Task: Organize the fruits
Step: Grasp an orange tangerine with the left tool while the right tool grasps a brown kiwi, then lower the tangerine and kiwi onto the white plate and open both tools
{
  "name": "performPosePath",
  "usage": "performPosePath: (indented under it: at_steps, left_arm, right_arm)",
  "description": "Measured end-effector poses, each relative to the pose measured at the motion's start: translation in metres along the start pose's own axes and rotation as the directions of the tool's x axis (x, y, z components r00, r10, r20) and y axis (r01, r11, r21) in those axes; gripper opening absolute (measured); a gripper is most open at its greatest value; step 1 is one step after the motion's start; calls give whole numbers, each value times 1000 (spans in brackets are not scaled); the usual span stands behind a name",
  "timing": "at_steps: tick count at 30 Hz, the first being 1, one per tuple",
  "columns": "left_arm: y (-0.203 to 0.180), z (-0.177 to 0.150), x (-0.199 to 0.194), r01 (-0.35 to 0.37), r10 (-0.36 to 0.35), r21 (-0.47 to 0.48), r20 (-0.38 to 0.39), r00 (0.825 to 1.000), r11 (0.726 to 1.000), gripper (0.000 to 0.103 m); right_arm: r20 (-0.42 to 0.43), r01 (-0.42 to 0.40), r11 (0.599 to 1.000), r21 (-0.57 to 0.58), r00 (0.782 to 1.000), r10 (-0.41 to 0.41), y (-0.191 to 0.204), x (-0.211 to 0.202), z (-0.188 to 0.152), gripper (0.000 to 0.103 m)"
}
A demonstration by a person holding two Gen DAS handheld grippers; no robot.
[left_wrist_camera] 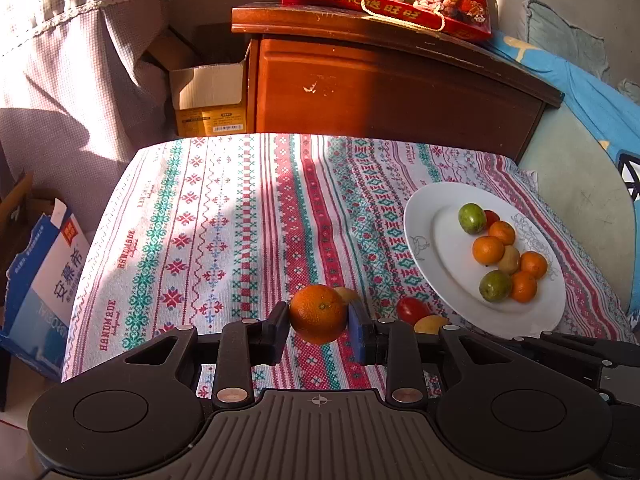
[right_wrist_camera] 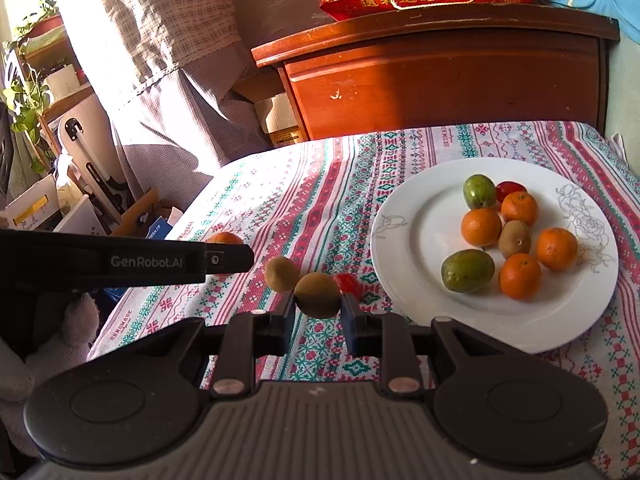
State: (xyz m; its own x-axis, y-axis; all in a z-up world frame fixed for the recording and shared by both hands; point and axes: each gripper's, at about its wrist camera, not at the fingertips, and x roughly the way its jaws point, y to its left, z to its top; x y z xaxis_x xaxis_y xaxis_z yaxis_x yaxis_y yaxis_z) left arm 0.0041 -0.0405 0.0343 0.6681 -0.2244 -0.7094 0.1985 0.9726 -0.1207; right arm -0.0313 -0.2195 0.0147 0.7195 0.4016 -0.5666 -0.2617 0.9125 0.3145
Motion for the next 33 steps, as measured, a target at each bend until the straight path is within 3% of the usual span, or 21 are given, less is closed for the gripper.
performPosePath:
  at_steps: [8,14,25,33]
  left_arm:
    - [-20,23,-10,50,-52,32,67,996,998,29]
    - [-37,36,-2,82,-85,47,75,993,996,29]
    - [-71,42,34,121,-124,80,44,991,989,29]
    - [-81,37,56,136,-136,83,-6,991,987,29]
  right_arm:
    - [83,58,998,0,995,-58,-19,-25,30,25]
    - [126,127,992,27,983,-130,-53,-39,54,25]
    - [65,223,958,180,969,-237,-117,-24,54,25]
    - [25,225,943,244,971,-238,-130,-14,46,25]
